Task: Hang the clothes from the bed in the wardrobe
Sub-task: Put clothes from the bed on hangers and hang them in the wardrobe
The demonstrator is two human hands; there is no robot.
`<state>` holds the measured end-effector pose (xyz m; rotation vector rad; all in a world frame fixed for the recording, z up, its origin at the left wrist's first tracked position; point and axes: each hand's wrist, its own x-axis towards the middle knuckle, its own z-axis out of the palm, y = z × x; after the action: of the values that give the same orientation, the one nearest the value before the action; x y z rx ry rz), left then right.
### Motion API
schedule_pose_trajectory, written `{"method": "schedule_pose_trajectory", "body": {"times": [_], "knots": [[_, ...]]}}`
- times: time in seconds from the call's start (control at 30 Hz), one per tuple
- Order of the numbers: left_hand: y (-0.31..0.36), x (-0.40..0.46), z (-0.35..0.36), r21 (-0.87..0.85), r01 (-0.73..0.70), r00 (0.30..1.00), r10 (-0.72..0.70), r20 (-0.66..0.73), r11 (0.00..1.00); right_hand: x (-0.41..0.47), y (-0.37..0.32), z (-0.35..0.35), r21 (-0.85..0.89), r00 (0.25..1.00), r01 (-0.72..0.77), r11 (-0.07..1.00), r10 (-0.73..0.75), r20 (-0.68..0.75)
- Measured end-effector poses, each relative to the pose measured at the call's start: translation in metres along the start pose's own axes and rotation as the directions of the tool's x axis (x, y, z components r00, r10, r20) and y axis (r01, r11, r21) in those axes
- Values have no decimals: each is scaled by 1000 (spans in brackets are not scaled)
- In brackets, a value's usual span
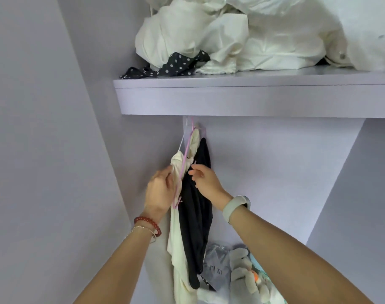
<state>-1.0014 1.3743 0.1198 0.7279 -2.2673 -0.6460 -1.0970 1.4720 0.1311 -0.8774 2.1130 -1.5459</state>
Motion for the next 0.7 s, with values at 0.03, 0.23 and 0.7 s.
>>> {"method": "schedule_pose_trajectory", "body": {"times": [0.03,0.23,0.7], "knots": [[-4,0,-1,16,6,1000,-6,11,1000,7,-4,4,68,999,-26,997,25,21],[-10,2,-6,22,-39,999,39,-2,999,40,-16,12,446,983,-178,877,136,125],[-3,-2,21,103,-7,1000,8,-5,995,43,15,-31,6,885,135,991,-117,-450]]}}
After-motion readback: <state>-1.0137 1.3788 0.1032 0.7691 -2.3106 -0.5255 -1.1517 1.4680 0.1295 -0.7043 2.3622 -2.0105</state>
